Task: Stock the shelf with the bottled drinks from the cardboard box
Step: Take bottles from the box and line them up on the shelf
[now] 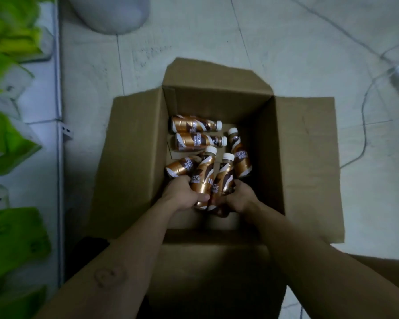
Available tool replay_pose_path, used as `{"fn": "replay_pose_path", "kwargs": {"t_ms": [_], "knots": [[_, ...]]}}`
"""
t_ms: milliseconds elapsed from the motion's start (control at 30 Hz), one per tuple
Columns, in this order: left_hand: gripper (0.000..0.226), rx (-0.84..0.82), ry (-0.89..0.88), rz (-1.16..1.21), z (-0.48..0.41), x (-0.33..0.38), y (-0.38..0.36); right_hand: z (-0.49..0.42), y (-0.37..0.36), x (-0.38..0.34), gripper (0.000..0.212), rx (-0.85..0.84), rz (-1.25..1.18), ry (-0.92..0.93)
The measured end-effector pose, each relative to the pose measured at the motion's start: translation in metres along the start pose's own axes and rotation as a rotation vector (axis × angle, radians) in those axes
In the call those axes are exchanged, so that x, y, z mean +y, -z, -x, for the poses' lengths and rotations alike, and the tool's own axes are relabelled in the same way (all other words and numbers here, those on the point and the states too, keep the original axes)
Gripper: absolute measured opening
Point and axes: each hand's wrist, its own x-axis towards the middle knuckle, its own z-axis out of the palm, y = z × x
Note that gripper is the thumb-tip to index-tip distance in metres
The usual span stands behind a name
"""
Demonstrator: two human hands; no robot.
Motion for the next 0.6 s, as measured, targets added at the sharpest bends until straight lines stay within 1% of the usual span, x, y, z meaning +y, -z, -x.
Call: {"fn": "replay_pose_path", "kwargs": {"t_ms": [67,133,267,367,500,600], "knots": [[0.064,0.089,-0.091,0.011,0.023,0.019,0.017,0.022,0.012,-0.026,0.065,0.031,0.024,0.110],[0.066,0.158,-0.184,0.055,0.051,0.038,0.036,0.050,0.023,-0.054,0.069,0.065,0.040,0.222],[0.069,0.271,-0.358,0.115,0.116,0.073,0.074,0.121,0.045,-0.109,0.063,0.167,0.072,0.467],[0.064,0.371,-0.464,0.139,0.178,0.093,0.102,0.182,0.057,-0.145,0.064,0.172,0.097,0.620],[0.063,0.564,-0.621,0.126,0.272,0.107,0.131,0.276,0.059,-0.182,0.056,0.211,0.102,0.804],[0.062,0.676,-0.727,0.139,0.341,0.111,0.146,0.343,0.052,-0.199,0.059,0.264,0.075,0.967]]}}
